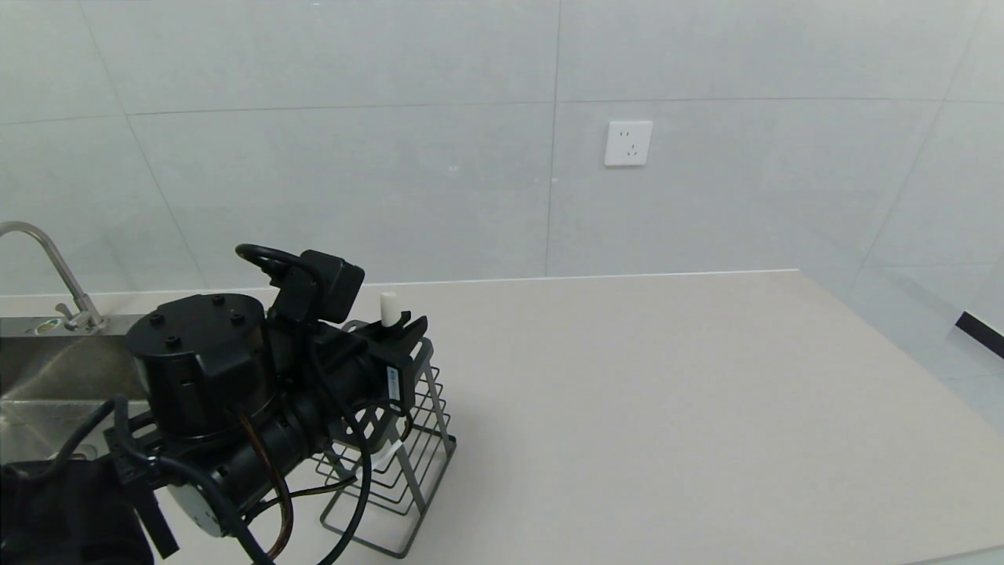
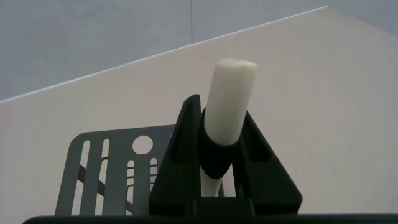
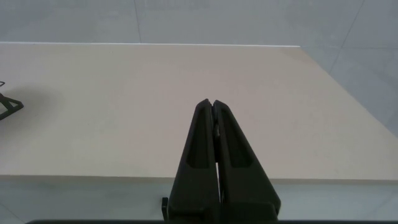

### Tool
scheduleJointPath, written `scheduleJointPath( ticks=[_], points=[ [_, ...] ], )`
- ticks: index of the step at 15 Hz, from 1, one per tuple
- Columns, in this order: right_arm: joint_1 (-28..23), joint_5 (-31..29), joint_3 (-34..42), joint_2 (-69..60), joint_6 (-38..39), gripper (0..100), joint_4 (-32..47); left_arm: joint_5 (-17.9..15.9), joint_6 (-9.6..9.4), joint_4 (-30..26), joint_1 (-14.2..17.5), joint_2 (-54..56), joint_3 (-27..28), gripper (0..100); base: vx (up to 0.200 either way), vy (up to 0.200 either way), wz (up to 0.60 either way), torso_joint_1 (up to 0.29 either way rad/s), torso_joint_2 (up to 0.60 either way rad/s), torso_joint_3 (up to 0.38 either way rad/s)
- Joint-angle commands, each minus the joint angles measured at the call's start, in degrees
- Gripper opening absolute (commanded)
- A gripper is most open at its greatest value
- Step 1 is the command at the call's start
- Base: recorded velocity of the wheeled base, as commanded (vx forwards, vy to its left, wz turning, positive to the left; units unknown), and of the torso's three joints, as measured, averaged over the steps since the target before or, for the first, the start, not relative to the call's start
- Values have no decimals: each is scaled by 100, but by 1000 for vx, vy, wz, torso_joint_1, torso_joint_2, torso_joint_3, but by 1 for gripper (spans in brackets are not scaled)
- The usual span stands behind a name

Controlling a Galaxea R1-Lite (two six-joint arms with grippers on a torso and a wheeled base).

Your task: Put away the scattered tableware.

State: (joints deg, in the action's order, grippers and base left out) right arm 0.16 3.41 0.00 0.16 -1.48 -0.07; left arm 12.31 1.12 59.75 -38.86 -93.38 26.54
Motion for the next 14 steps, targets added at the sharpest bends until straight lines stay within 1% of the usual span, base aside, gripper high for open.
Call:
scheduleJointPath(
  ticks=[1, 2, 8, 12, 13, 14],
  points=[
    [2, 1, 0, 2, -2, 0, -1, -1, 28, 2, 2, -5, -35, 0, 0, 0, 0, 0, 0, 0],
    [2, 1, 0, 2, -2, 0, -1, 8, 46, 2, -16, 13, -61, 100, 0, 0, 0, 0, 0, 0],
    [2, 1, 0, 2, -2, 0, -1, -18, 37, 2, 28, 74, -79, 100, 0, 0, 0, 0, 0, 0],
    [2, -7, 0, 2, 7, 0, -1, -36, -174, 37, 28, 101, -96, 100, 0, 0, 0, 0, 0, 0],
    [2, -7, 0, 2, 16, 0, -1, -62, -218, 116, 28, 109, -79, 100, 0, 0, 0, 0, 0, 0],
    [-7, -7, 0, 2, 16, 0, -1, -168, -270, 160, 28, 153, -70, 100, 0, 0, 0, 0, 0, 0]
  ],
)
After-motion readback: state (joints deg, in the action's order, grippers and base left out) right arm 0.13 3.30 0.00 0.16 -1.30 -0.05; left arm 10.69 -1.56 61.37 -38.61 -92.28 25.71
